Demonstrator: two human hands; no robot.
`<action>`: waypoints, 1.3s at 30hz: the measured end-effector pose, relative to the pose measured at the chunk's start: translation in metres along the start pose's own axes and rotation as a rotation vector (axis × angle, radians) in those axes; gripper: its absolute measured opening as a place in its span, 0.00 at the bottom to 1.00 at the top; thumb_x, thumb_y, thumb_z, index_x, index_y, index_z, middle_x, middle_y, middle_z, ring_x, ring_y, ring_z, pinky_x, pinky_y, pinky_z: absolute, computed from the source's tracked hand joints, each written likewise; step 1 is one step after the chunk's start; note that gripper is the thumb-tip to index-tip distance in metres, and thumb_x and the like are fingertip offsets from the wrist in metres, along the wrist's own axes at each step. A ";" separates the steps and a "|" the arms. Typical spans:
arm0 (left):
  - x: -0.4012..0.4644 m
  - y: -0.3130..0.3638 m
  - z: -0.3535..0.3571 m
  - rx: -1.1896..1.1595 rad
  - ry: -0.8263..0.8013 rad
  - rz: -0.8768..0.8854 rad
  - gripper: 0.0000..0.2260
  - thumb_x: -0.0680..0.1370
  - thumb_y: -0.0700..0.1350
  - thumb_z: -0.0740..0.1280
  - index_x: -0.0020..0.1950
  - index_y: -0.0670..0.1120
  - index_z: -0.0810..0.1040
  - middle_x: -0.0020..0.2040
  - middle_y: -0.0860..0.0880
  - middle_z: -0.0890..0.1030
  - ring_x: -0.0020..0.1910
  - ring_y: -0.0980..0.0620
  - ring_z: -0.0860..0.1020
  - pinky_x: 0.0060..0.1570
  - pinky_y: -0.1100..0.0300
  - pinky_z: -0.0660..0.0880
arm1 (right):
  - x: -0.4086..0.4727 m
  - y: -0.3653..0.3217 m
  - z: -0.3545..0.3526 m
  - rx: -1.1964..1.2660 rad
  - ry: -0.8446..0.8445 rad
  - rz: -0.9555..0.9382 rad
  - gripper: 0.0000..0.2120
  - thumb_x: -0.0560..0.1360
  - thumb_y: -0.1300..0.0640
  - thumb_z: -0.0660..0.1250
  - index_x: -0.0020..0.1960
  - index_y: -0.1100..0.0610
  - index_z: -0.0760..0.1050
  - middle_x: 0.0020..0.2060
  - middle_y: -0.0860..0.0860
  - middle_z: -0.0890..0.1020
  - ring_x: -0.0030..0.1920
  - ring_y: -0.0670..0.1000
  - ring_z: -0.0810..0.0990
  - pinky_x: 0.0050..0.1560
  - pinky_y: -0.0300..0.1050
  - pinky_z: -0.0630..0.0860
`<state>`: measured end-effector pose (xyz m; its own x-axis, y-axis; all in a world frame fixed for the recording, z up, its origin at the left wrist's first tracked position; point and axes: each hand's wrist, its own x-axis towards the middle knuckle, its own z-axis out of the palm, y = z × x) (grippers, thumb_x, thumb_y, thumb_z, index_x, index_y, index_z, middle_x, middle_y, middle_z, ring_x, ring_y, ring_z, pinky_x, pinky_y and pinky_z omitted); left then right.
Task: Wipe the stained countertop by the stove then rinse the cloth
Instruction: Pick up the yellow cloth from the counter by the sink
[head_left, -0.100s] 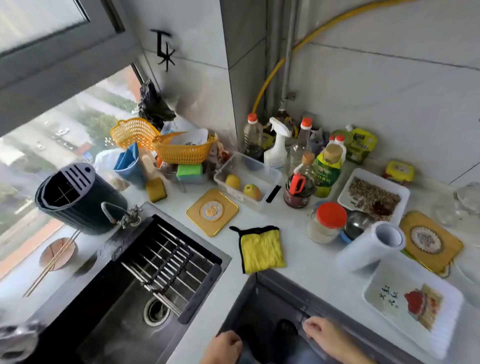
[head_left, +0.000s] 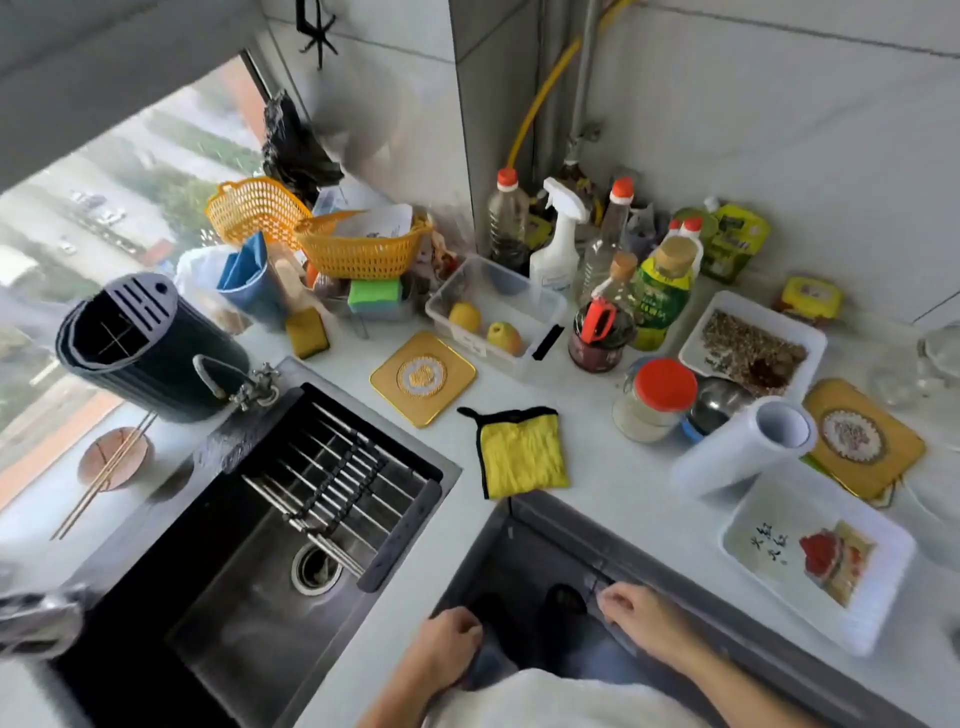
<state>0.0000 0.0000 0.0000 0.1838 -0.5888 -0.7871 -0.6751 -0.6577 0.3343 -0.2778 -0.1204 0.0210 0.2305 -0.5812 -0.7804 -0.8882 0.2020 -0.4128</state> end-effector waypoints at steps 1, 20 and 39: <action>-0.003 0.002 -0.003 0.002 -0.007 -0.010 0.12 0.82 0.51 0.63 0.59 0.53 0.84 0.62 0.52 0.85 0.64 0.49 0.81 0.61 0.60 0.75 | -0.002 -0.002 -0.001 0.010 -0.013 0.019 0.10 0.83 0.50 0.65 0.53 0.50 0.85 0.52 0.45 0.88 0.56 0.45 0.84 0.62 0.45 0.77; 0.001 -0.005 -0.003 -0.083 -0.007 0.017 0.11 0.83 0.46 0.62 0.59 0.51 0.84 0.60 0.51 0.85 0.62 0.46 0.80 0.61 0.56 0.75 | 0.014 -0.038 0.007 0.056 0.016 -0.008 0.09 0.82 0.50 0.66 0.59 0.47 0.84 0.53 0.44 0.86 0.57 0.47 0.83 0.57 0.45 0.78; 0.114 0.042 -0.079 0.269 0.507 0.439 0.29 0.82 0.46 0.63 0.82 0.39 0.64 0.83 0.39 0.63 0.85 0.38 0.57 0.83 0.48 0.52 | 0.156 -0.142 0.008 -0.614 0.281 -0.405 0.59 0.72 0.18 0.54 0.85 0.51 0.32 0.84 0.55 0.32 0.84 0.58 0.32 0.82 0.62 0.36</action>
<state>0.0490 -0.1321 -0.0342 0.1196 -0.9608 -0.2501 -0.9034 -0.2098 0.3739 -0.1130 -0.2335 -0.0461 0.5470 -0.7102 -0.4431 -0.8359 -0.4924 -0.2426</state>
